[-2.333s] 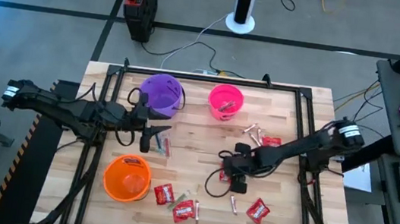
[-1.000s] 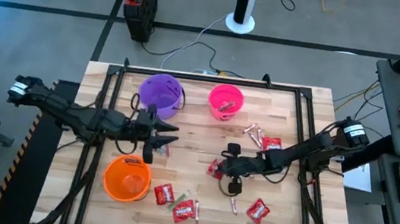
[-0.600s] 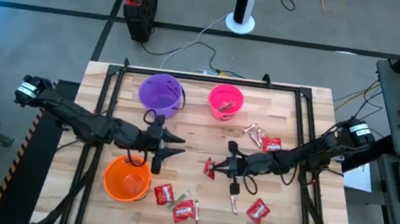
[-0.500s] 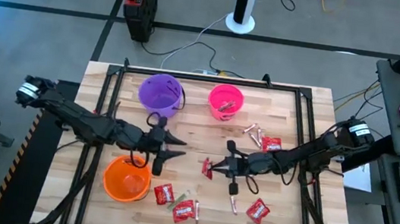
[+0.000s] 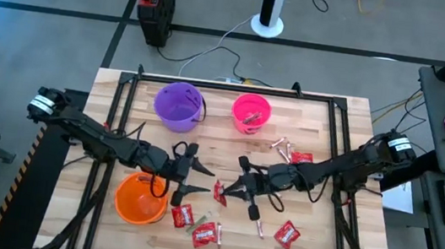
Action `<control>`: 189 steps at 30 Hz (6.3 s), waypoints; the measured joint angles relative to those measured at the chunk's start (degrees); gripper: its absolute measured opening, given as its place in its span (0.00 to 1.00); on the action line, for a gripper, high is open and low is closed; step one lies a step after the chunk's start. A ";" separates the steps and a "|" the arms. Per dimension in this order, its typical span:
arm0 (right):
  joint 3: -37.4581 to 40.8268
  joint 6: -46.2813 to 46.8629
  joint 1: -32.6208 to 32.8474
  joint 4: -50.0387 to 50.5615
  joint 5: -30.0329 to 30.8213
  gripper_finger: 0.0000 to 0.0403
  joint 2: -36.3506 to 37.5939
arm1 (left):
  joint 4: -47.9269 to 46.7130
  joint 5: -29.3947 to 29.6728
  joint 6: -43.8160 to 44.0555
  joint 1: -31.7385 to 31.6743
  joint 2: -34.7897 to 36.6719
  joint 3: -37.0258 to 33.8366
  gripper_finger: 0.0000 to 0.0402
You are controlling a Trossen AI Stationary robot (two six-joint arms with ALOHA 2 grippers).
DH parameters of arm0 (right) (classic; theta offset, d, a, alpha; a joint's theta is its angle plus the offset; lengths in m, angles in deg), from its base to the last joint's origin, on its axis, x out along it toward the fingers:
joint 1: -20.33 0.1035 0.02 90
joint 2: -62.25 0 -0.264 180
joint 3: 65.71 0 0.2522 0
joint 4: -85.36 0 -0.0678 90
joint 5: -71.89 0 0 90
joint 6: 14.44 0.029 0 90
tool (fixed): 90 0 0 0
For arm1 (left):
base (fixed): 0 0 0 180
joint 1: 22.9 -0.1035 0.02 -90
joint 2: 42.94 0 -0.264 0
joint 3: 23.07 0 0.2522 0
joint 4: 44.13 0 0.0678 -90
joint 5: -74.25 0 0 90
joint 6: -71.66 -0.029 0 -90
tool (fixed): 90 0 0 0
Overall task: Sort candy by brand, put in halloween buckets
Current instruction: Put the red candy into the purple bucket, then put the white candy into the orange bucket
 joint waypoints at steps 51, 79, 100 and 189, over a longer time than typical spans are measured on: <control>-6.19 12.98 -5.33 13.38 -2.11 0.35 2.79 | -14.26 -4.76 10.39 0.52 13.42 0.00 0.00; -6.25 11.41 -10.20 26.93 5.76 0.43 6.58 | -86.39 17.39 8.44 -33.50 15.05 23.99 0.00; -6.25 11.43 -12.61 31.57 5.72 0.46 6.58 | -79.30 13.42 -4.81 -46.25 3.59 22.38 0.24; 2.65 -3.49 -28.18 -21.63 -26.15 0.07 -2.68 | -40.11 1.71 -2.86 -14.14 39.50 -4.23 0.32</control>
